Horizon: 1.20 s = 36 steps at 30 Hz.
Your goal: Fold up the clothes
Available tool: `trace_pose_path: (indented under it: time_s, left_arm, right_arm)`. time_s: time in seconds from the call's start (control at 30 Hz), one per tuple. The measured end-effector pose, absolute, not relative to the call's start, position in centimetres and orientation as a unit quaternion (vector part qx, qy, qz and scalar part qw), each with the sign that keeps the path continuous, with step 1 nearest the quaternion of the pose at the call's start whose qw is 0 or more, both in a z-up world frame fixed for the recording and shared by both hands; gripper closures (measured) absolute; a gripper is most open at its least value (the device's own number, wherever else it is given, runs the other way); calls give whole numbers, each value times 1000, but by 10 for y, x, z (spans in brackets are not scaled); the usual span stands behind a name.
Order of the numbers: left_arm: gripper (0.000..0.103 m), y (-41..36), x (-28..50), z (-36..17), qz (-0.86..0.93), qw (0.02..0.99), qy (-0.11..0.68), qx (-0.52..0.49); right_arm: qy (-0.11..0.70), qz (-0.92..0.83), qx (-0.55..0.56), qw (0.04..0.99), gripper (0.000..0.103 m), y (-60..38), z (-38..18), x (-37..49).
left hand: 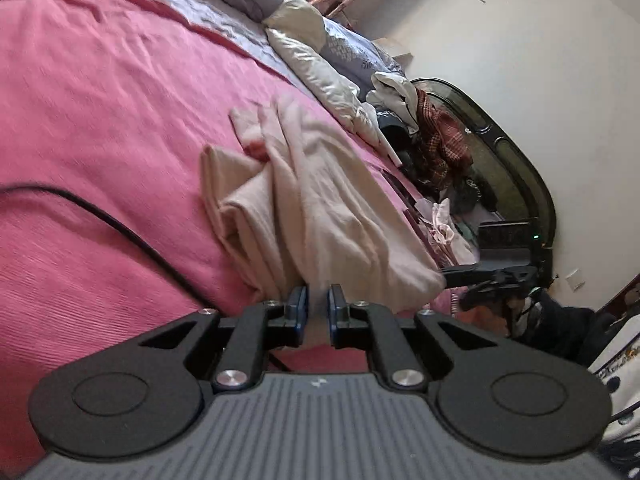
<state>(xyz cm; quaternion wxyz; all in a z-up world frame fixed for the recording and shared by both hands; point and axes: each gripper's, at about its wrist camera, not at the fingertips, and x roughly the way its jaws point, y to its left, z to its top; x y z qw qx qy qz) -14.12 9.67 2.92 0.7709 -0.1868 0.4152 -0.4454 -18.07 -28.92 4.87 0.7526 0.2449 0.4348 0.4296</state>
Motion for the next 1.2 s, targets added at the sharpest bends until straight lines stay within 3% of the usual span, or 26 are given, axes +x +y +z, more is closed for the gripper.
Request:
trace_pose_path:
  time_s: [0.13,0.3,0.33,0.4,0.53,0.6,0.67,0.73,0.77,0.9,1.0,1.2]
  left_arm:
    - [94,125,-135,52,-422,796,394,-184]
    - [87,122,-117,66,-413,811,359,-207]
    - [83,113,-108,67,-415,812,352,-210]
    - [65,87,-90,63,-410,815,350,-211]
    - [61,29,-40,33,-370,810,394,-229]
    - [57,9,-22,21,-358,802,422,-226]
    - [60,-5,-16,16,-355,802,430,-215]
    - [62,-7,-29,24,-376,813,399,-196]
    - [66,-3,-40,31,-402,813,377,-188]
    - [66,17,-90,55,-496,793,316,-161]
    - [66,37,-126,67,-531,783,290,-142]
    - [59,37,-123,60,-507,787,323,-137]
  right_arm:
    - [439,412,214,769,16,-307,66,-190]
    - [412,355,234,806,15,-334,69,-184]
    - [401,341,245,814,15,-341,67,-182]
    - [377,328,300,813,15,-346,56,-157]
    - [352,308,372,802,15,-334,26,-98]
    - [364,296,374,800,21,-317,9,-76]
    - [377,290,358,803,48,-299,4,-64]
    - [362,304,328,818,64,-290,15,-71]
    - [347,313,322,823,65,-292,23,-81]
    - [303,355,286,837,66,-307,59,-132]
    - [299,390,235,839,62,-311,82,-166]
    - [310,400,162,847,53,-301,102,-195]
